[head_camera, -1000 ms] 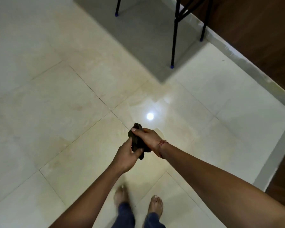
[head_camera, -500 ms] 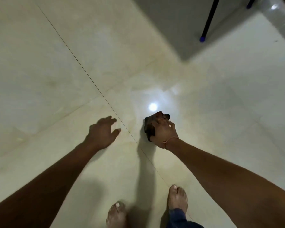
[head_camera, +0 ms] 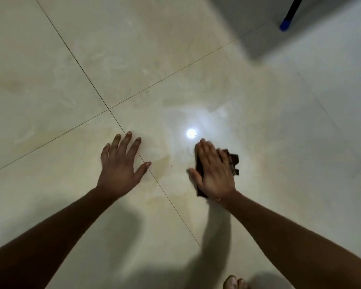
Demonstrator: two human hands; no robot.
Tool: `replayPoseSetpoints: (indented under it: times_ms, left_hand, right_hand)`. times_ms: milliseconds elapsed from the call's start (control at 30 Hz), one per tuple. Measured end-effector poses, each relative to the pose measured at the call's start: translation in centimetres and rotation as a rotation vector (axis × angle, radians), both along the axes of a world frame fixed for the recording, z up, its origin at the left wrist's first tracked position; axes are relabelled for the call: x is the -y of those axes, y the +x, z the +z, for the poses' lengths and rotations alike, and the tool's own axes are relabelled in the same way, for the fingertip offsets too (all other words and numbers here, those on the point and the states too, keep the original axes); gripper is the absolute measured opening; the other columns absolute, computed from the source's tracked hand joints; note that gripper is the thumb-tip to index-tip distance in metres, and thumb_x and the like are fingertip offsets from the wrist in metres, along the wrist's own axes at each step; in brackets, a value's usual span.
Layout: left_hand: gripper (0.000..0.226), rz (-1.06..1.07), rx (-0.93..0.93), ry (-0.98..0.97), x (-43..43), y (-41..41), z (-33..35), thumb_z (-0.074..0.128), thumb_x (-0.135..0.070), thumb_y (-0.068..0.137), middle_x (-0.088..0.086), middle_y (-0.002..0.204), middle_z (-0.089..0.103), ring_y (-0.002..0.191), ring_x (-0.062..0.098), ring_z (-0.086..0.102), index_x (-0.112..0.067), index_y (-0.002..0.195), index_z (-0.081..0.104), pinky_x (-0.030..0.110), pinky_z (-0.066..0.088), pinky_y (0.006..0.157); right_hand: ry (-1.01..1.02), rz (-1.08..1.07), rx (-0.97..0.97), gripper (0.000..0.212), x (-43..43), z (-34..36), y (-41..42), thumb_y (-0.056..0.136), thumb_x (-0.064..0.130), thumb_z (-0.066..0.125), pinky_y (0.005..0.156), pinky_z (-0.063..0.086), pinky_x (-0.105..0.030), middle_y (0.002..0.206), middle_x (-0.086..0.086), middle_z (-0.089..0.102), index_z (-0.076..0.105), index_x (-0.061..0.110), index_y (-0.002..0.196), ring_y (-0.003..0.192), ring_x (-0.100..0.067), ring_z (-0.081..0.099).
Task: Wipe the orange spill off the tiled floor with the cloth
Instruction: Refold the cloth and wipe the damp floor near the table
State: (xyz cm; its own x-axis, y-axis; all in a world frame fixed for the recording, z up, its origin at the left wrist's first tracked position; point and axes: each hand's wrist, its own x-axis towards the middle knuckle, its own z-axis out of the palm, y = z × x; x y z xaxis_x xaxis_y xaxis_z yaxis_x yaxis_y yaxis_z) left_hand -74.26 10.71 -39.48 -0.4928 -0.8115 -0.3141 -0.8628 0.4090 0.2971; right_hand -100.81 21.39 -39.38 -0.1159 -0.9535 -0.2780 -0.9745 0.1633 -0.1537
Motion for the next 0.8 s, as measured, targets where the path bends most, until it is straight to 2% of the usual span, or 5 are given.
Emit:
replayPoseSetpoints:
  times_ms: [167, 367, 567, 667, 800]
  left_hand:
    - [0.060, -0.295, -0.066, -0.162, 6.1, 3.1, -0.3, 0.036, -0.049, 0.094, 0.010, 0.140, 0.051, 0.127, 0.030, 0.049, -0.009, 0.136, 0.049, 0.044, 0.029, 0.101]
    - [0.060, -0.141, -0.027, -0.212, 8.0, 5.9, -2.1, 0.035, -0.043, 0.095, 0.009, 0.152, 0.039, 0.139, 0.029, 0.037, -0.008, 0.145, 0.041, 0.047, 0.023, 0.111]
    - [0.057, -0.128, -0.074, -0.255, 7.7, 5.9, -2.3, 0.037, -0.037, 0.096, 0.008, 0.153, 0.039, 0.141, 0.027, 0.035, -0.008, 0.144, 0.041, 0.047, 0.023, 0.115]
    - [0.056, -0.141, -0.119, -0.272, 7.8, 5.9, -3.0, 0.036, -0.035, 0.096, 0.009, 0.153, 0.040, 0.141, 0.027, 0.036, -0.007, 0.145, 0.039, 0.047, 0.022, 0.116]
    - [0.059, 0.003, -0.190, -0.247, 7.7, 5.9, -2.7, 0.035, -0.033, 0.095, 0.011, 0.155, 0.035, 0.144, 0.025, 0.030, -0.006, 0.148, 0.034, 0.047, 0.015, 0.119]
  right_hand:
    - [-0.167, -0.160, -0.001, 0.077, 13.4, -1.5, 5.3, 0.088, 0.055, 0.036, 0.115, 0.018, -0.045, 0.157, -0.012, 0.031, 0.034, 0.006, 0.148, 0.145, -0.025, 0.026]
    - [-0.051, 0.240, 0.111, 0.082, -0.7, -0.5, 7.4, 0.087, 0.054, 0.050, 0.119, 0.016, -0.042, 0.162, -0.004, 0.018, 0.025, 0.013, 0.153, 0.149, -0.017, 0.015]
    - [-0.102, -0.315, -0.061, 0.085, 12.8, -0.8, -0.1, 0.090, 0.063, 0.027, 0.117, 0.014, -0.045, 0.161, -0.013, 0.018, 0.018, 0.005, 0.153, 0.149, -0.025, 0.016]
    - [-0.153, -0.076, -0.020, 0.081, 17.2, -1.9, 8.8, 0.090, 0.056, 0.039, 0.117, 0.013, -0.044, 0.161, -0.013, 0.020, 0.024, 0.006, 0.152, 0.149, -0.024, 0.017]
    - [-0.071, 0.348, 0.061, 0.080, 2.5, -0.5, 9.7, 0.088, 0.055, 0.044, 0.117, 0.020, -0.045, 0.162, -0.006, 0.016, 0.024, 0.012, 0.153, 0.150, -0.016, 0.011]
